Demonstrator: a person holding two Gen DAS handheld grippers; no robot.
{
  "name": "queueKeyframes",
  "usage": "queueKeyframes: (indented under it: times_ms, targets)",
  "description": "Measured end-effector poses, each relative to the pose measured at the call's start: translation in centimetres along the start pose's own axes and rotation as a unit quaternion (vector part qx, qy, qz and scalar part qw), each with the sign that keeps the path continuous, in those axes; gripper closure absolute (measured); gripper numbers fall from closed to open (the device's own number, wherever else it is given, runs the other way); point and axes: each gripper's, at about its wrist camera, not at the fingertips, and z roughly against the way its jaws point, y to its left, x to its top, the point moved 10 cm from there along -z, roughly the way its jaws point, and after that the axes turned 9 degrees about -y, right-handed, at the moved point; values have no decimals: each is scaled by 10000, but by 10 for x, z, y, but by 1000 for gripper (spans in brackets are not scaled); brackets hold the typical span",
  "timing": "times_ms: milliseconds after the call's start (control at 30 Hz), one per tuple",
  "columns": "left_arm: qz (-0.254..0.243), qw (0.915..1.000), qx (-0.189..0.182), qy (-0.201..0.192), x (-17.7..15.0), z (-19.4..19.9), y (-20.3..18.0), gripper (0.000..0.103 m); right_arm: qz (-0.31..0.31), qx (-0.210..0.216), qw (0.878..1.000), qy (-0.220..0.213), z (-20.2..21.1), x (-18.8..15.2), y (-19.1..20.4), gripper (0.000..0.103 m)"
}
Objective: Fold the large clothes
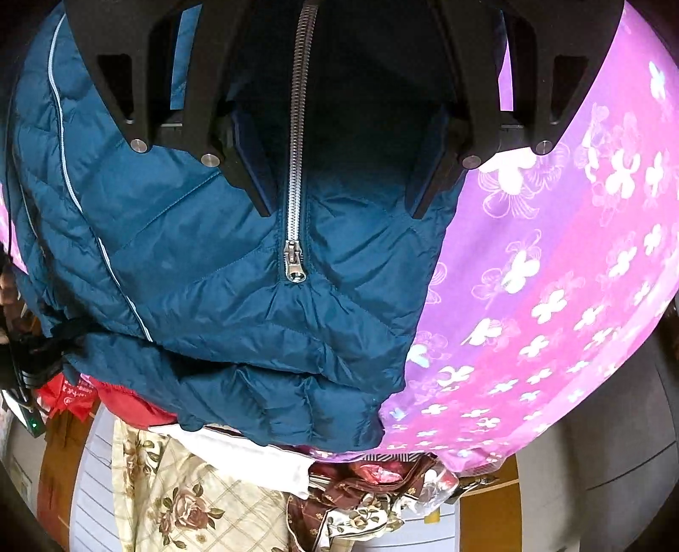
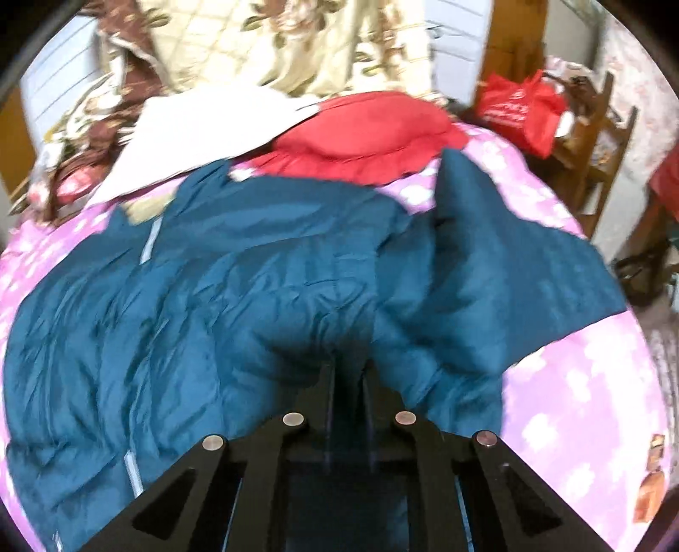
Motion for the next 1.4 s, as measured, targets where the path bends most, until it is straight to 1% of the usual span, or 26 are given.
queueKeyframes:
  times_ms: [100,200,267,367,467,533,600,667,700,733,833,867,933,967,1033,1067,1167,1200,1267,1333,1400]
  targets:
    - [-33,10000,31,17,-1,-1,-1,39,36,-284,9996,-32,-14,8,-13,95]
    - [-58,10000,48,38,-1,-3,-1,37,-40,-317,9994,98,-34,4,-17,96]
    - [-64,9999,67,62,-2,-3,-1,35,-177,-220,9993,232,-49,-1,-18,96]
    - [-86,9998,116,96,-3,-6,-2,32,-460,20,9983,361,-54,-8,-21,95]
    - [-139,9997,184,105,-3,-7,-1,31,-658,260,9969,345,-45,-4,-28,95]
    - [-127,9996,212,105,-3,-7,-1,29,-855,494,9946,312,-26,-3,-37,94]
    - [-88,9997,208,107,-4,-7,1,28,-1082,740,9909,315,-7,-2,-52,86]
    - [-52,9997,207,98,-4,-6,2,28,-1288,952,9866,296,13,-1,-71,60]
    - [-31,9997,209,85,-4,-6,3,28,-1366,991,9853,253,21,1,-82,56]
    - [-3,9998,209,64,-4,-4,3,28,-1447,999,9842,189,30,3,-96,55]
    - [95,9997,205,1,-5,2,5,28,-1820,1071,9774,53,53,5,-147,54]
    - [120,9997,212,0,-5,5,5,28,-2053,1079,9727,-4,61,1,-170,54]
    - [171,9997,164,-22,-6,14,-1,28,-2366,1082,9655,-108,65,-3,-203,54]
    - [184,9998,105,-40,-7,19,-5,28,-2530,1081,9614,-81,64,-10,-224,54]
    - [105,9998,-87,-143,-4,30,-22,28,-2765,1088,9548,59,55,-21,-248,54]
    - [-18,9996,-143,-243,-3,36,-33,28,-2982,1132,9476,152,47,-30,-262,54]
    - [-369,9977,-183,-547,3,47,-57,28,-3428,1279,9302,293,25,-43,-285,54]
    - [-432,9970,-213,-607,4,47,-63,28,-3497,1310,9271,317,18,-45,-288,54]
    - [-447,9966,-271,-640,6,45,-68,28,-3567,1335,9240,343,-1,-47,-290,54]
    - [-320,9970,-381,-598,7,41,-71,28,-3601,1303,9231,348,-17,-45,-291,54]
    - [-131,9974,-474,-521,10,36,-71,28,-3607,1182,9248,264,-33,-40,-299,54]
